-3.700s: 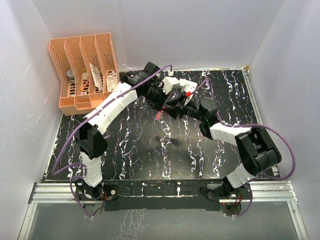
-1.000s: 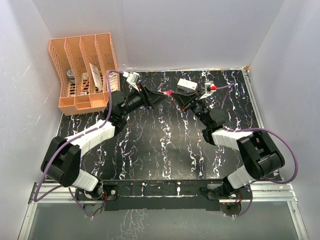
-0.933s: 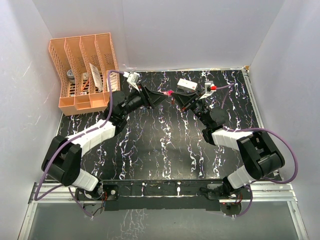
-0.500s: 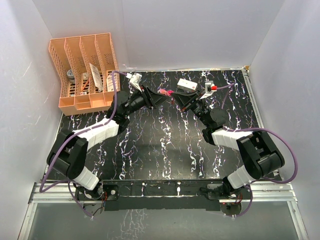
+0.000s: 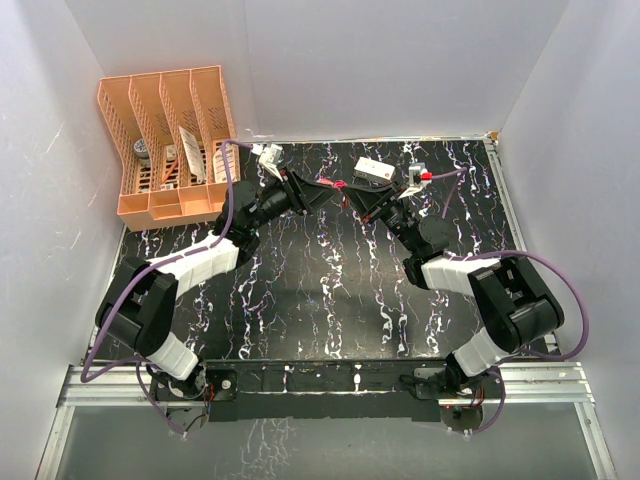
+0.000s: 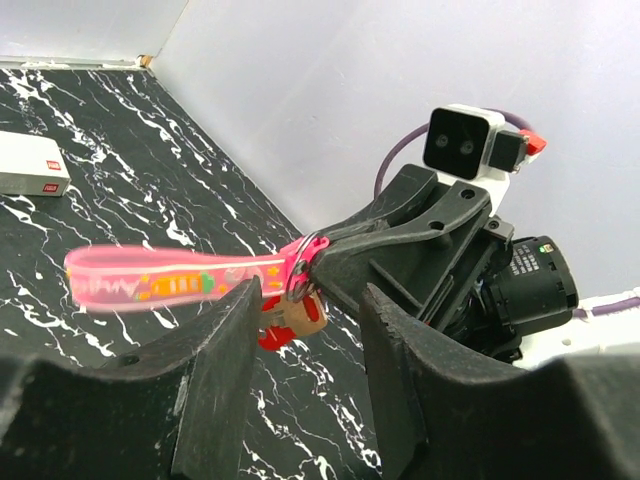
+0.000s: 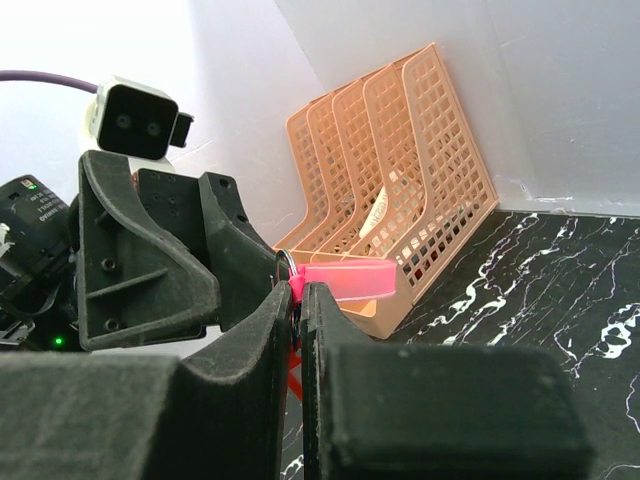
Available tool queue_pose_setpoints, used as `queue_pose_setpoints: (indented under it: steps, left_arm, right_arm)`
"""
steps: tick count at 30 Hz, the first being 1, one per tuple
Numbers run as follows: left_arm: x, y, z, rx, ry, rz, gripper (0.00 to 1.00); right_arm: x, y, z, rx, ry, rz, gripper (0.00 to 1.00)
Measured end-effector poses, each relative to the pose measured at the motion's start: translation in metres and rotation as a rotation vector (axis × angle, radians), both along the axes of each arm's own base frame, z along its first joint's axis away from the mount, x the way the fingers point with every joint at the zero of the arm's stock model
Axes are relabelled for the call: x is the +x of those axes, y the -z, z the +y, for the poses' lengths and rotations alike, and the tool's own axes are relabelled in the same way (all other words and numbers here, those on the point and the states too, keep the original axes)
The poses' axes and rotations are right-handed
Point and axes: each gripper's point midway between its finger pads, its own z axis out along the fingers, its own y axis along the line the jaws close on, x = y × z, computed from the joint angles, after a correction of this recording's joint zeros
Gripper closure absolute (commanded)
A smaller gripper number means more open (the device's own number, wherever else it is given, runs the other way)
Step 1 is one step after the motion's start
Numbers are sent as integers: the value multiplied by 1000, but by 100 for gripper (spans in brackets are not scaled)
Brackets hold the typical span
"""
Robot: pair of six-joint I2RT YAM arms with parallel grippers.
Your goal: Put the keys on the keyring
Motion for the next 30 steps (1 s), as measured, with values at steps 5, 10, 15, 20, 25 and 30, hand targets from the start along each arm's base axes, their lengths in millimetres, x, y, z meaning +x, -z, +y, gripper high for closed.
queue_pose_setpoints:
  steps: [5, 10, 15, 20, 25, 30]
  left_arm:
    - [0, -9, -1, -15, 6, -15, 58]
    - [0, -16, -3, -33, 19, -27, 60]
    - [3, -13, -5, -37, 28, -16, 61]
    - [3, -12, -6, -37, 33, -7, 65]
    - [2, -12, -6, -40, 38, -3, 72]
    - [1, -13, -6, -51, 47, -1, 73]
  right_arm:
    - [1, 4, 1, -3, -2, 8, 100]
    - [1, 3, 1, -1, -4, 8, 100]
    - [1, 4, 1, -2, -6, 8, 100]
    - [1, 5, 1, -2, -8, 13, 100]
    - [1, 4, 2, 7, -12, 14, 100]
    - [2, 3, 3, 16, -17, 10, 100]
